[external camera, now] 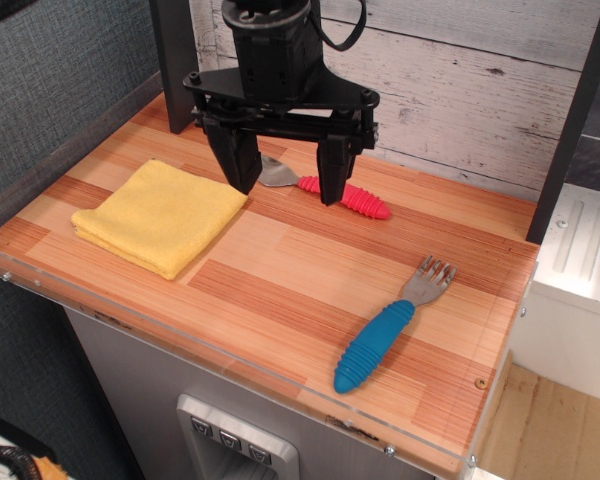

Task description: Move yellow cloth closer to left side of blue utensil.

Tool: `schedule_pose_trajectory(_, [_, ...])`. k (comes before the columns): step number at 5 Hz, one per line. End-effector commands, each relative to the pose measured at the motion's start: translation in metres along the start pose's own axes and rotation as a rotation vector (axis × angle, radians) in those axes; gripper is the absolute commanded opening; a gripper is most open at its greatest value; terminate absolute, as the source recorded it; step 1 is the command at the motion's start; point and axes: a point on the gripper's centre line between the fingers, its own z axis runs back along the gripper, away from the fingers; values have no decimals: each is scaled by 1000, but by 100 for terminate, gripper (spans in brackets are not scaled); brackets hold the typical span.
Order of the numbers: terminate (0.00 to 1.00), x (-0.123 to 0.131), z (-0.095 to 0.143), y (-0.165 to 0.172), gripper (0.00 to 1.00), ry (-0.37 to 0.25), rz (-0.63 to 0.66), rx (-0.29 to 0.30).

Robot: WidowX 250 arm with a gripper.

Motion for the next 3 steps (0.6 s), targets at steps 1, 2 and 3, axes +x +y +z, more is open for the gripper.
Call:
schedule_pose_trajectory(1, [0, 0, 0, 0, 100, 0, 0, 0])
schedule_pose_trajectory(2, [0, 9, -2, 28, 100, 8, 16, 47])
schedule_pose_trajectory(3, [0, 12, -10, 58, 100, 32, 61, 103])
